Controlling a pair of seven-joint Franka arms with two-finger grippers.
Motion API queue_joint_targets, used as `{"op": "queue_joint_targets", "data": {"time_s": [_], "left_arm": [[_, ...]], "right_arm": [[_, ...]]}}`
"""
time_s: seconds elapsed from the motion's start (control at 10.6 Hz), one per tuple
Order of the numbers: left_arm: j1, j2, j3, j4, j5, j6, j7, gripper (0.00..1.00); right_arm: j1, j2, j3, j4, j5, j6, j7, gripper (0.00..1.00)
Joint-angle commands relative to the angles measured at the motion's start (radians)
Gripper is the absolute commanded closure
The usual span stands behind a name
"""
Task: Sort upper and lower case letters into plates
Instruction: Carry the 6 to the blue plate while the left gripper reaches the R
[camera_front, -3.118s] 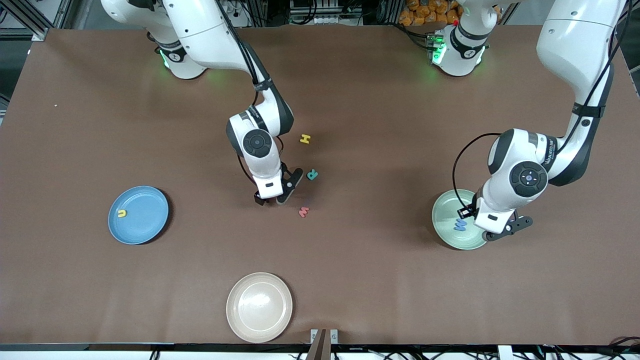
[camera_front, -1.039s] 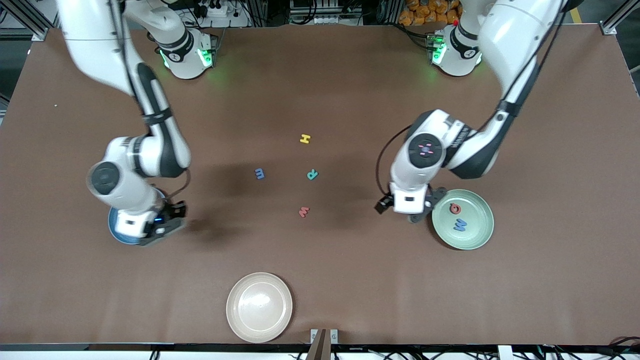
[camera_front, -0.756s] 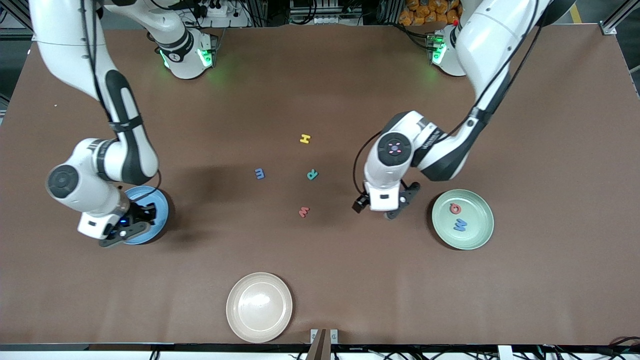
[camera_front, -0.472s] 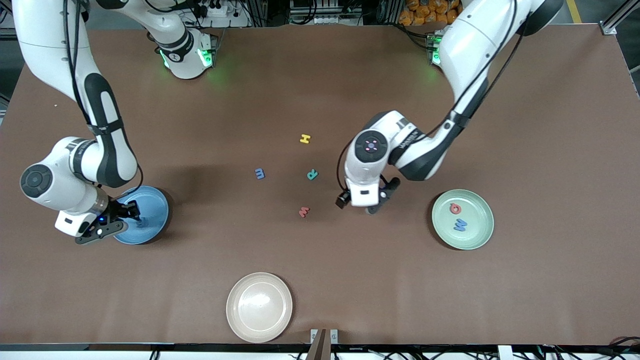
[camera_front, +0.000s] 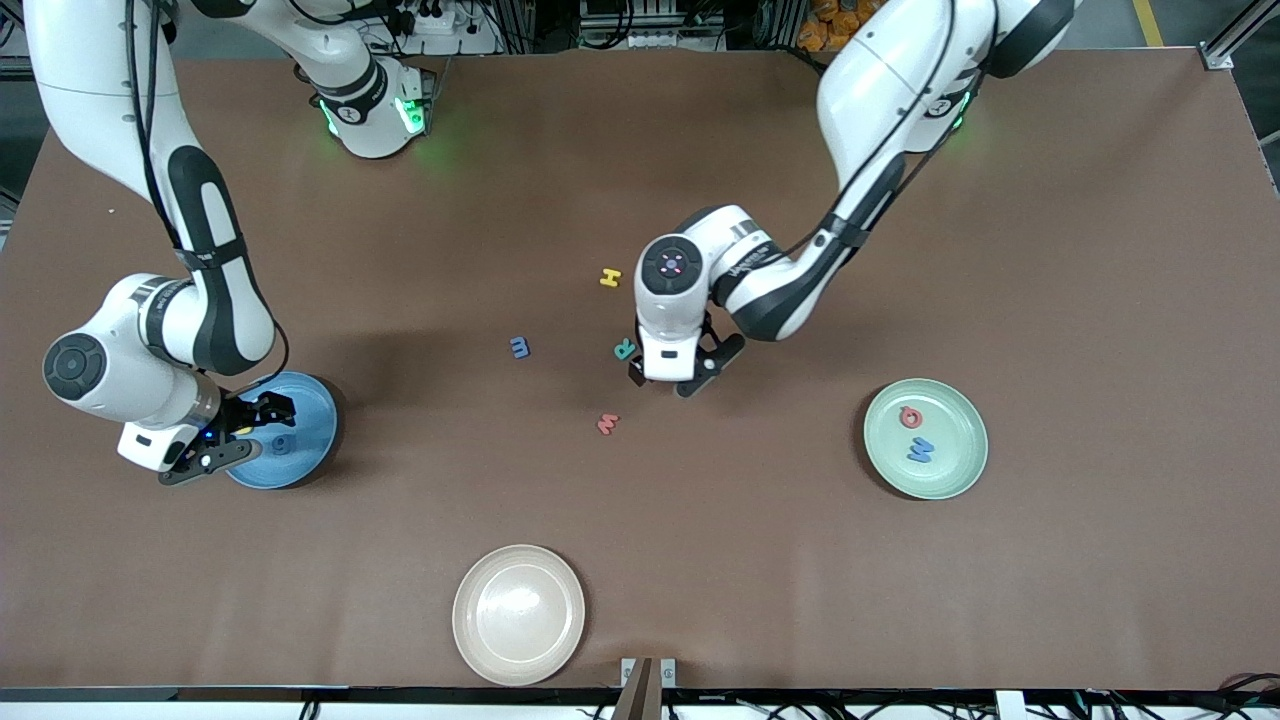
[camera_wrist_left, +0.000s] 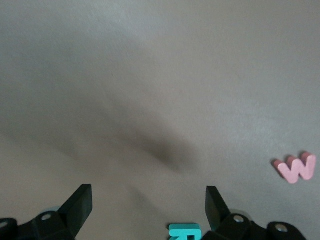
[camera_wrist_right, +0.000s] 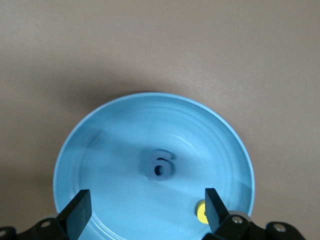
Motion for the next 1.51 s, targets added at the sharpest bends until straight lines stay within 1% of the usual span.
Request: {"op": "queue_joint_targets", "data": {"time_s": [0.0, 0.28, 0.47, 0.76, 0.85, 1.04, 1.32, 1.42], "left_arm": [[-0.049, 0.054, 0.022, 0.061, -0.009, 0.01, -0.023, 0.0], [-0.086, 0.083, 0.022, 0.071, -0.009, 0.044, -0.074, 0.0], [-0.109, 0.097, 0.024, 0.069, -0.006, 0.067, -0.103, 0.0], [-0.115, 0.115, 0.025, 0.067, -0.004, 0.124, -0.103, 0.0], [-0.115, 0.121, 0.027, 0.067, -0.001, 0.138, -0.103, 0.0], [-0.114, 0.125, 0.028, 0.066, 0.0, 0.141, -0.102, 0.0], [-0.114, 0.128, 0.028, 0.066, 0.0, 0.141, -0.094, 0.0], [-0.113, 0.128, 0.027, 0.066, -0.001, 0.141, -0.094, 0.08]], "right_arm": [[0.043, -0.02, 0.004, -0.004, 0.014, -0.021, 0.001, 0.0], [0.093, -0.019, 0.005, 0.032, 0.014, -0.106, 0.011, 0.0], [0.141, -0.019, 0.004, 0.036, 0.014, -0.128, 0.045, 0.0], [0.158, -0.022, 0.007, 0.029, 0.015, -0.143, 0.051, 0.0], [0.159, -0.039, 0.007, 0.022, 0.015, -0.157, 0.051, 0.0], [0.175, -0.085, 0.005, -0.038, 0.015, -0.148, 0.051, 0.0], [0.176, -0.129, 0.007, -0.102, 0.017, -0.145, 0.067, 0.0], [0.195, -0.146, 0.007, -0.127, 0.017, -0.136, 0.088, 0.0]]}}
